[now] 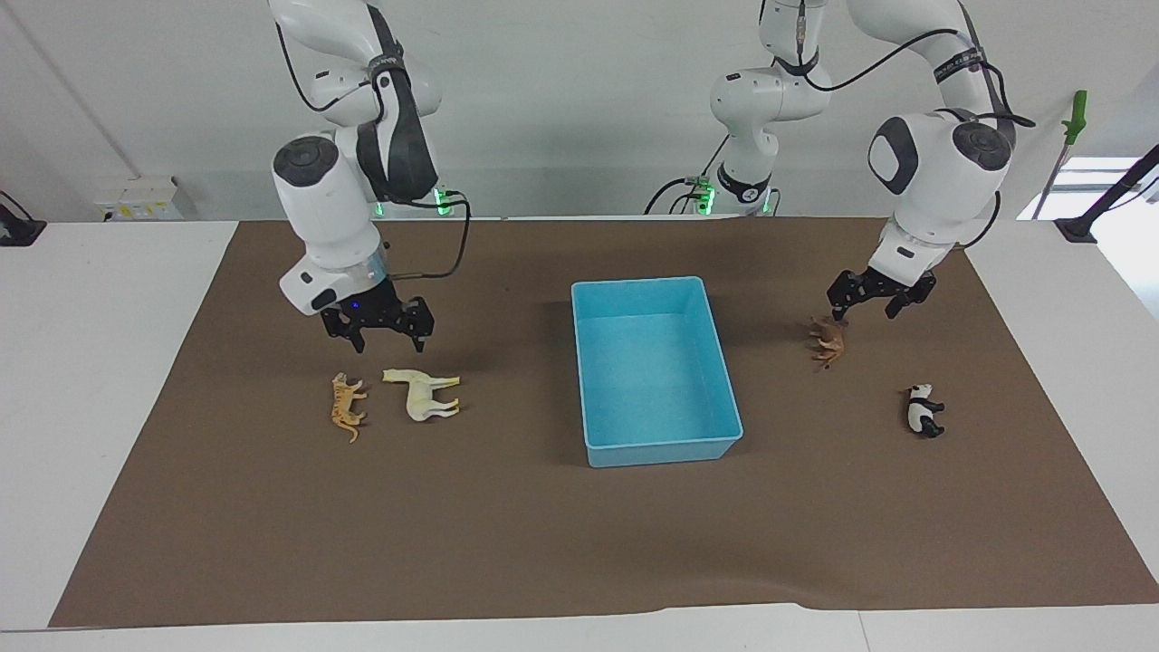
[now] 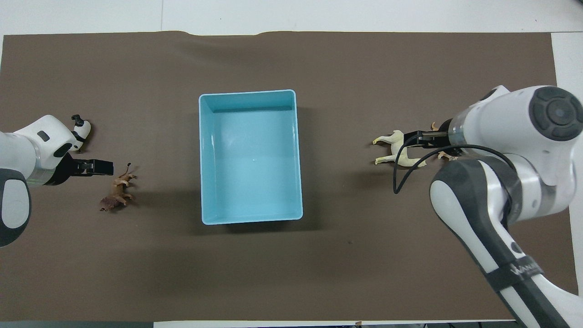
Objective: Put all toys into storage box
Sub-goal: 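Grasp the horse with the left gripper while the right gripper grasps the llama, then drop the brown horse into the blue box with the left gripper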
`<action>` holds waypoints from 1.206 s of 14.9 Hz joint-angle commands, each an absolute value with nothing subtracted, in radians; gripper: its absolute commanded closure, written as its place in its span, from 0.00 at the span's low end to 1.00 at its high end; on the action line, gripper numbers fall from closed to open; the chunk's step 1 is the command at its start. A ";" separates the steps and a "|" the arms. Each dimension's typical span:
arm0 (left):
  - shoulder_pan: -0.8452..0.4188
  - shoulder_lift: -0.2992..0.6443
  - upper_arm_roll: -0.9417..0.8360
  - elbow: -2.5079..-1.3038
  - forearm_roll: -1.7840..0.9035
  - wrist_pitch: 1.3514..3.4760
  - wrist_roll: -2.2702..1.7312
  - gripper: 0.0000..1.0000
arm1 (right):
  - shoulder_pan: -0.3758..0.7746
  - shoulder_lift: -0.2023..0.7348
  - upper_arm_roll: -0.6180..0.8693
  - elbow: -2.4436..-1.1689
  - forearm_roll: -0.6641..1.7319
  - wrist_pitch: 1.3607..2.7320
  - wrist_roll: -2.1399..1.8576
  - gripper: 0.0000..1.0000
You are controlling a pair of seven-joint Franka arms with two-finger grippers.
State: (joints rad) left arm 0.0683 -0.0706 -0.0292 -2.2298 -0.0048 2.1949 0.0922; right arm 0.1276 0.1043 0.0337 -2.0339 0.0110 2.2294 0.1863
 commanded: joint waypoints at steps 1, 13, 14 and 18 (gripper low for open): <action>0.069 -0.042 -0.032 -2.295 -0.018 2.302 0.110 0.00 | 0.097 0.155 0.035 -2.034 0.008 2.311 0.101 0.00; 0.072 0.020 -0.031 -2.398 -0.018 2.418 0.170 0.00 | 0.150 0.308 0.035 -2.057 0.008 2.499 0.097 0.00; 0.072 0.021 -0.031 -2.402 -0.018 2.430 0.170 0.00 | 0.152 0.308 0.035 -2.057 0.008 2.499 0.095 0.00; 0.071 0.021 -0.029 -2.431 -0.018 2.454 0.169 0.00 | 0.152 0.302 0.037 -2.083 0.008 2.499 0.090 0.00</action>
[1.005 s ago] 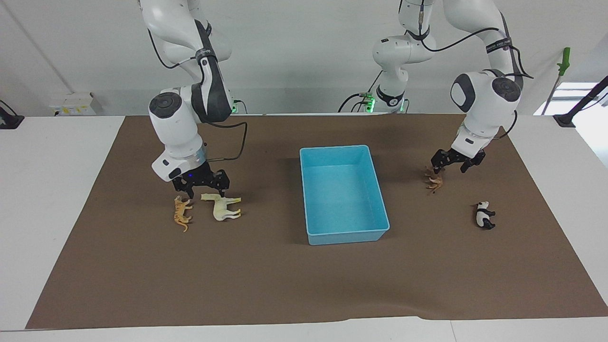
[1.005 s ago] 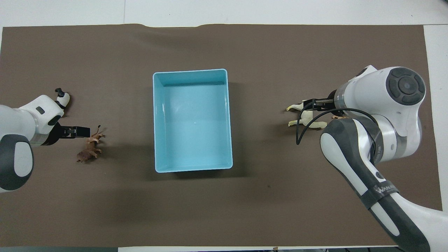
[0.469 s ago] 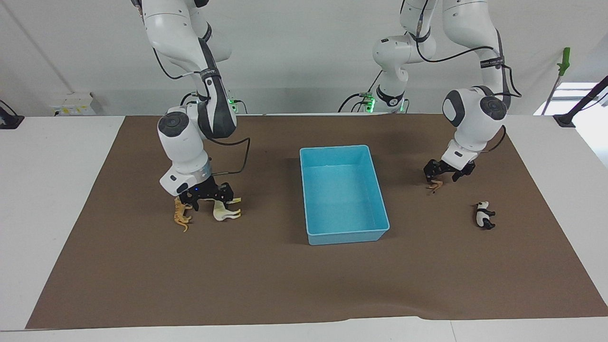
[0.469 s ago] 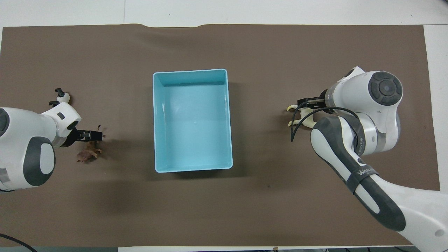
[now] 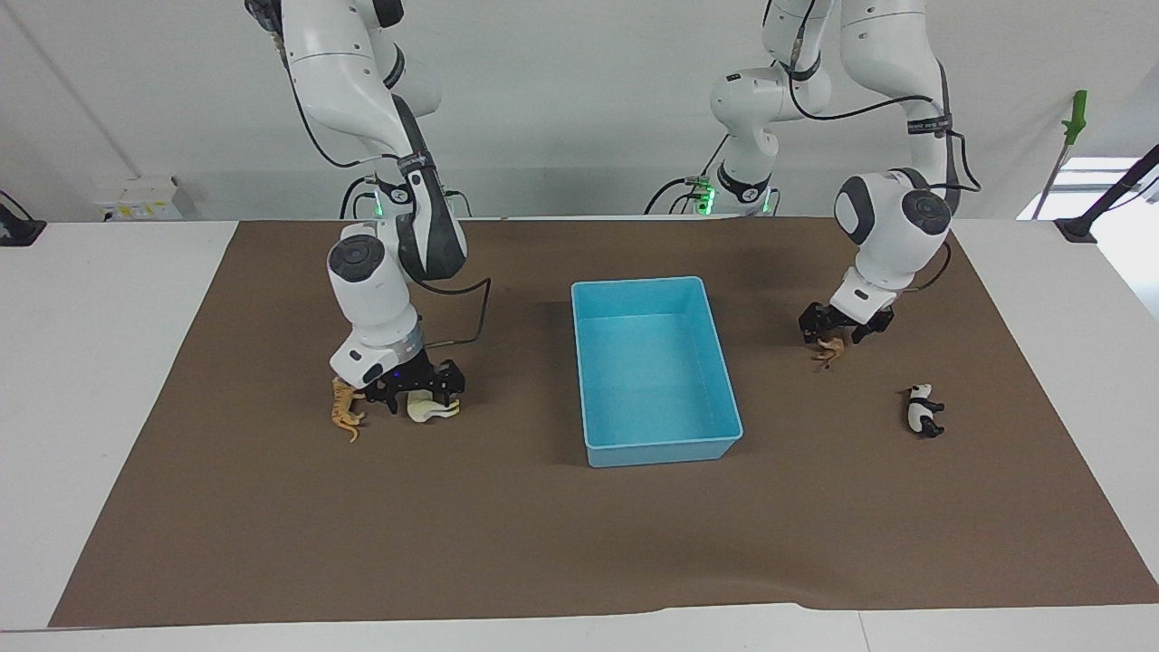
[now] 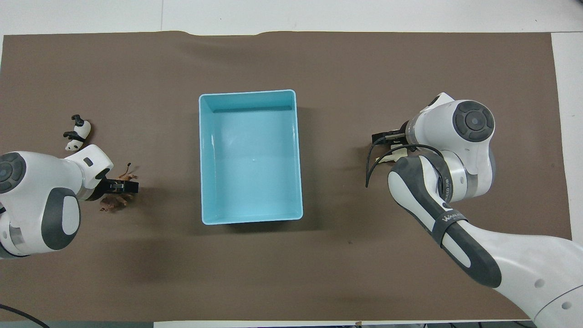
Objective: Put all toys into storage box
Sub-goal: 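Drop the brown horse into the blue box with the left gripper, then carry the llama with the right gripper while the left gripper grasps the cow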
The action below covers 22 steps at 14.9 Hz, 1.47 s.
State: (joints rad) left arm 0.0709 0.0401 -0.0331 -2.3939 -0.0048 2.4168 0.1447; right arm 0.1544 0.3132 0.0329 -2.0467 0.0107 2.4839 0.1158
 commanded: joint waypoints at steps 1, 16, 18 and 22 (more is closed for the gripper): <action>0.071 0.023 -0.029 -2.431 -0.018 2.456 0.167 0.10 | 0.152 0.299 0.037 -2.083 0.008 2.493 0.091 0.00; -0.174 0.061 -0.040 -1.938 -0.058 1.994 -0.400 0.89 | 0.160 0.295 0.035 -2.102 0.017 2.504 0.103 1.00; -0.305 0.057 -0.044 -1.939 -0.074 2.003 -0.594 0.88 | 0.164 0.296 0.035 -2.063 0.015 2.459 0.103 1.00; -0.445 0.020 -0.044 -2.025 -0.074 2.109 -0.784 0.75 | 0.164 0.284 0.035 -1.881 0.009 2.239 0.104 1.00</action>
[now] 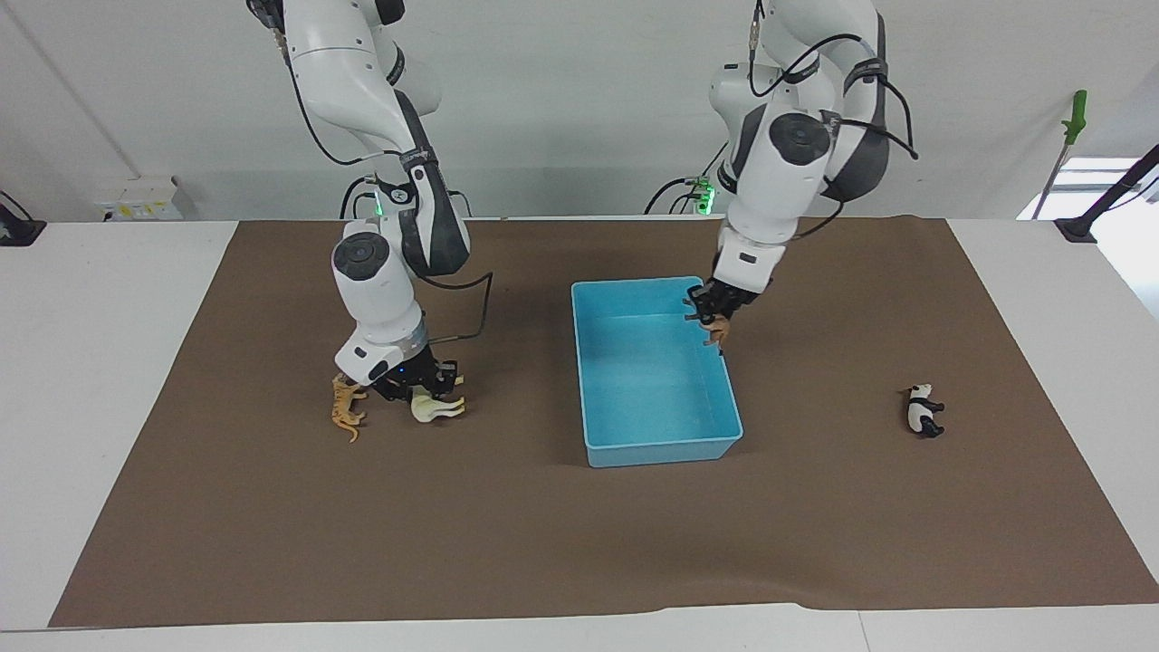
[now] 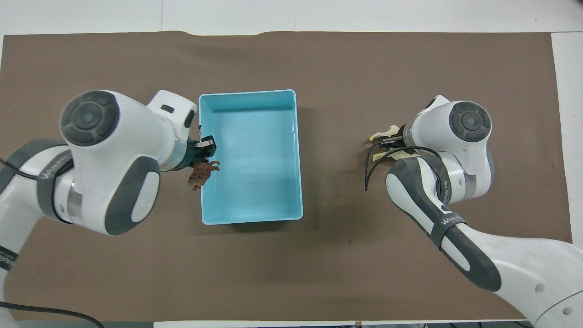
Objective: Put all toys into storage box
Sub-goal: 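Carry the llama with the right gripper while the left gripper grasps the cow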
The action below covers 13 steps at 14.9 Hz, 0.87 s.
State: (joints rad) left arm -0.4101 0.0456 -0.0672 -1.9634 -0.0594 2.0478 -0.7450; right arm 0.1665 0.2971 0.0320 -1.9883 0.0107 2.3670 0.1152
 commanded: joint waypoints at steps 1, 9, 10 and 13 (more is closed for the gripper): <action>-0.454 0.020 -0.044 -2.046 -0.074 2.143 -0.793 0.70 | 0.166 0.270 0.035 -1.829 0.009 2.173 0.107 1.00; -0.384 0.011 -0.026 -2.031 -0.040 2.091 -0.784 0.00 | 0.198 0.270 0.037 -1.603 0.024 1.933 0.166 1.00; -0.315 0.009 -0.026 -2.029 -0.006 2.089 -0.694 0.00 | 0.243 0.273 0.038 -1.580 0.023 1.924 0.231 1.00; -0.110 0.018 -0.026 -2.033 0.003 2.150 -0.352 0.00 | 0.402 0.351 0.037 -1.400 0.014 1.837 0.454 1.00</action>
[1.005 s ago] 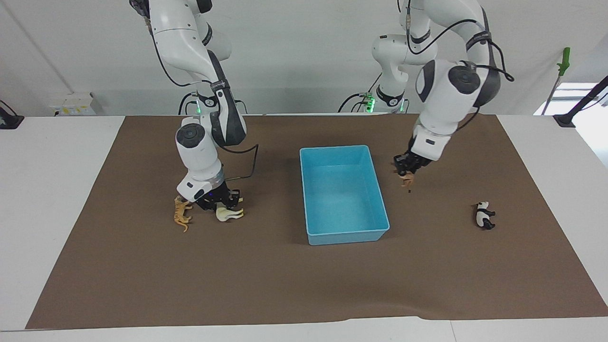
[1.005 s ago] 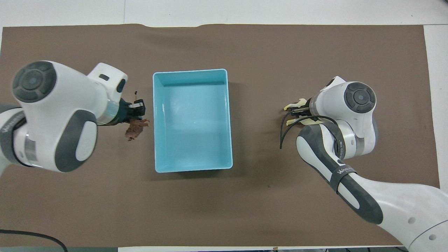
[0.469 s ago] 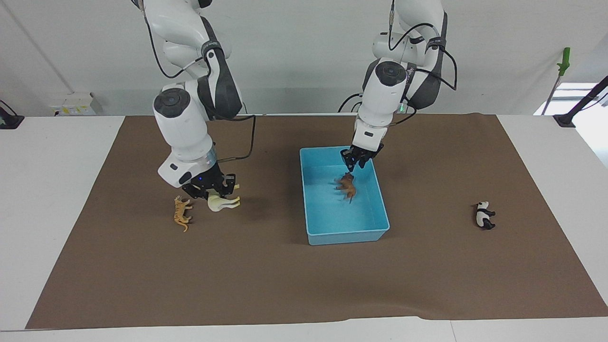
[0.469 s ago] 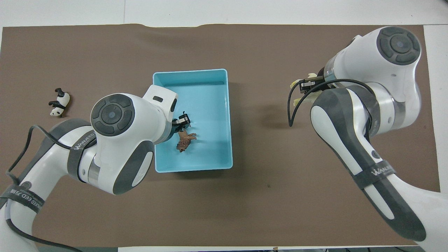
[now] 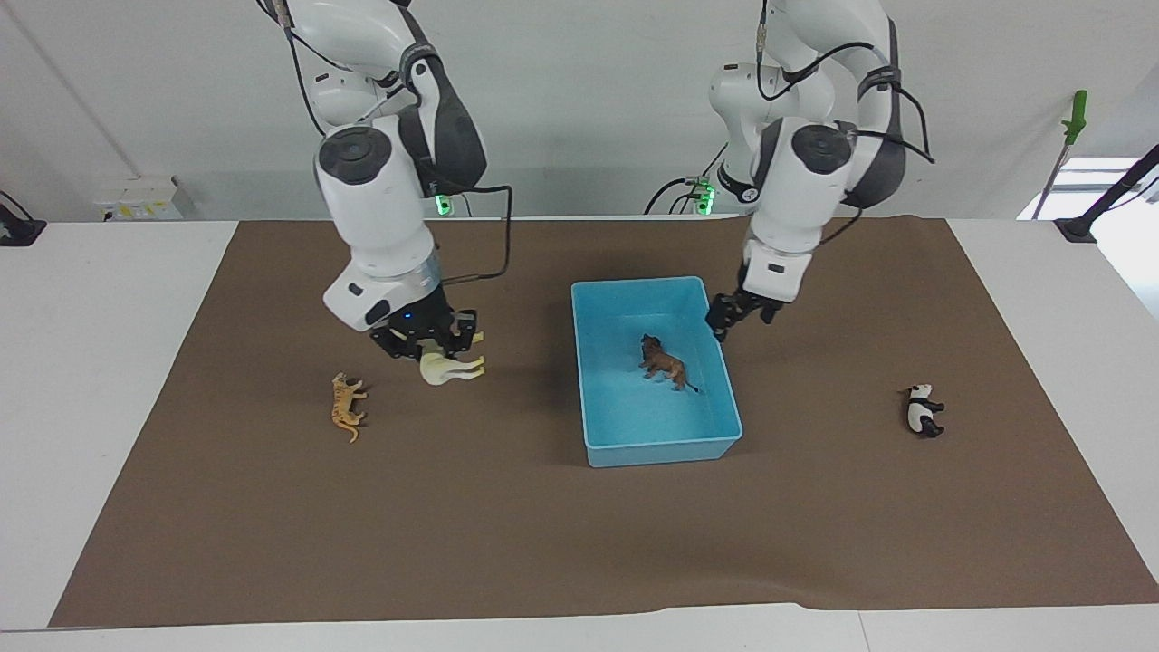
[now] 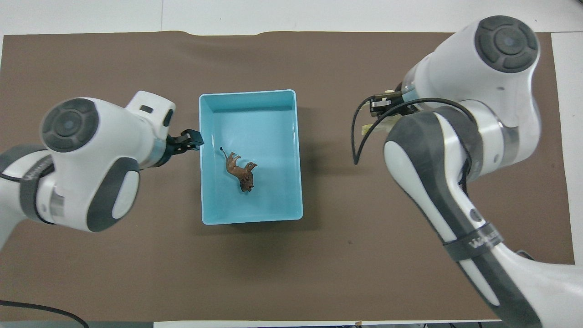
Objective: Put all toys into storage box
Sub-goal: 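Carry the llama with the right gripper while the left gripper grasps the cow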
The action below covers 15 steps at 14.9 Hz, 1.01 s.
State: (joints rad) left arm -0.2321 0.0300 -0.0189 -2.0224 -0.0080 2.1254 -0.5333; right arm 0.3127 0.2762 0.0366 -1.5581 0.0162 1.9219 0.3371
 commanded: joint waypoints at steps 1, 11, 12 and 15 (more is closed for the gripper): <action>-0.066 0.023 -0.026 -2.036 0.003 2.190 -0.286 0.00 | 0.443 0.392 0.037 -1.315 0.017 1.809 0.472 1.00; 0.212 0.190 -0.023 -2.043 0.055 2.591 0.190 0.00 | 0.703 0.730 0.005 -1.166 -0.075 1.987 0.794 1.00; 0.224 0.204 -0.023 -2.045 0.055 2.592 0.189 0.00 | 0.710 0.730 0.003 -1.166 -0.077 1.973 0.813 0.01; 0.225 0.248 -0.023 -2.086 0.055 2.624 0.184 0.00 | 0.712 0.730 -0.002 -1.138 -0.075 1.895 0.822 0.00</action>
